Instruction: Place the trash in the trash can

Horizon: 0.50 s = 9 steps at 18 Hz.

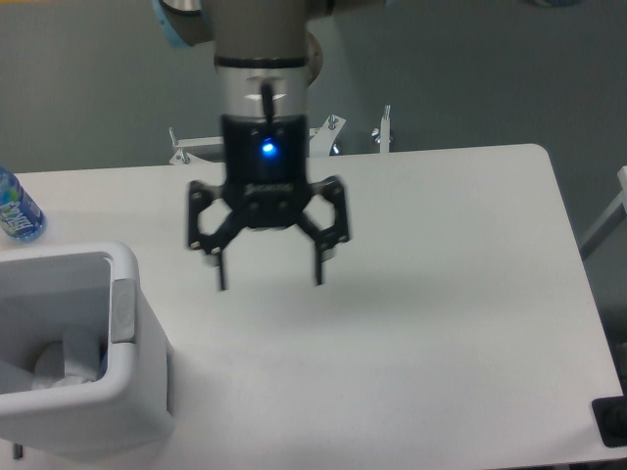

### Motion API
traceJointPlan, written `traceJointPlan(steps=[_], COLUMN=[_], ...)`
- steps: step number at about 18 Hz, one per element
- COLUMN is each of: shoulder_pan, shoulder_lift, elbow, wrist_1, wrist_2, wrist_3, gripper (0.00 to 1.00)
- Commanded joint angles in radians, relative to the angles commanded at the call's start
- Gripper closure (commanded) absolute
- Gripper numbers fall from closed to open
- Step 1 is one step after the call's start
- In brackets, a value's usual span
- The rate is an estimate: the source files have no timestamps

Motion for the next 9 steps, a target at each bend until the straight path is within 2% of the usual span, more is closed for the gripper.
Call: traceJointPlan(steps=[2,4,6,9], shoulder_pan=[0.020,0.043,0.057,0.084], shoulder_lift=[0.017,0.031,0.040,0.049], elbow=[0.000,0.000,-0.003,-0.006], wrist_1=[-0.088,-0.132,-0.151,-0.151], wrist_2=[0.017,0.049,0.087,0.091], wrist_3=[0.135,0.223,0.275,0.285], gripper=[0.00,0.00,0.00,0.00])
